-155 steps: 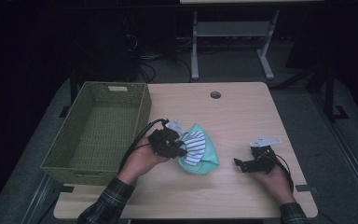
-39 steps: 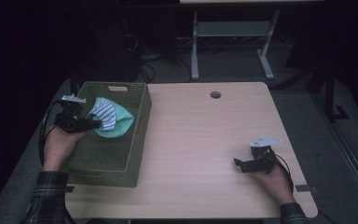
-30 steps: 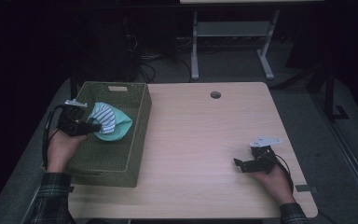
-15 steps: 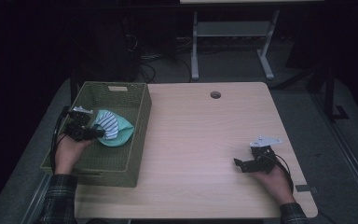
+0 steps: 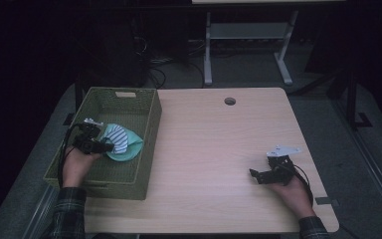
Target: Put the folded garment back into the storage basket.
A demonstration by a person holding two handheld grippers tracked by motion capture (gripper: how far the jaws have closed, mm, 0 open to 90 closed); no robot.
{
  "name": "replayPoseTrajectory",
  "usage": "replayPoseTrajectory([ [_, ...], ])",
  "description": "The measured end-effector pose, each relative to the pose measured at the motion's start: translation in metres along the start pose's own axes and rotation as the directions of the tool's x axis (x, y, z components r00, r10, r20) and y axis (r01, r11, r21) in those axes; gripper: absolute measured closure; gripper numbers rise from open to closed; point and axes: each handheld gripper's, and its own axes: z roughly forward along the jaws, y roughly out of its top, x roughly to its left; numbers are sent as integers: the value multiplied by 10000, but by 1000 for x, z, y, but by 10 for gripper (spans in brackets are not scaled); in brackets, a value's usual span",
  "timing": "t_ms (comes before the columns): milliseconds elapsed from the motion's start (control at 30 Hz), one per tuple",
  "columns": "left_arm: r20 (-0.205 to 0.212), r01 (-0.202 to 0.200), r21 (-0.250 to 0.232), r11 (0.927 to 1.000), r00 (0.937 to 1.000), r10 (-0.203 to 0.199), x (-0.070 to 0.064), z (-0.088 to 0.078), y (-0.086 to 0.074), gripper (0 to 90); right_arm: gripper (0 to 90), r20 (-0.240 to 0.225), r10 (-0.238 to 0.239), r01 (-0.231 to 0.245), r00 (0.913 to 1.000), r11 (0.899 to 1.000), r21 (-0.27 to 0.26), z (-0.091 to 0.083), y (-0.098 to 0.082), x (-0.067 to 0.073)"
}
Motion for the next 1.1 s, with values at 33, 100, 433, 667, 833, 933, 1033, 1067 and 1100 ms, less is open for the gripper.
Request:
replayPoseTrajectory([
  [33, -23, -63, 98, 9999, 10000, 63, 0, 1, 0, 744, 83, -5, -3, 3, 10000, 10000, 0, 0, 0, 0],
  [100, -33, -113, 285, 9995, 9999, 114, -1, 3, -1, 742, 83, -9, -13, 13, 10000, 10000, -2, 0, 0, 0],
  [433, -18, -82, 590, 9982, 10000, 83, 0, 8, -2, 639, 83, -20, 3, -3, 10000, 10000, 8, 0, 0, 0],
  [667, -93, 187, 529, 9984, 9998, -182, 3, 10, 0, 400, 83, -43, -21, 21, 10000, 10000, 6, 0, 0, 0],
  [833, -462, 137, 484, 9987, 9989, -115, 4, 9, -1, 231, 82, -31, -20, 20, 10000, 10000, 6, 0, 0, 0],
  [933, -606, 8, 503, 9987, 9982, 23, 2, 8, 0, 176, 82, -30, -65, 65, 10000, 10000, -16, 0, 0, 0],
  [1033, -608, 2, 478, 9989, 9981, 27, 4, 4, 0, 146, 83, -58, -80, 80, 10000, 10000, -30, 0, 0, 0],
  [1067, -630, 19, 415, 9991, 9980, 7, 4, 2, 0, 145, 83, -58, -88, 88, 9999, 10000, -26, 0, 0, 1],
  [1100, -677, -53, 313, 9995, 9977, 74, 5, -1, 1, 142, 83, -56, -103, 103, 9999, 9999, -17, 0, 0, 1],
])
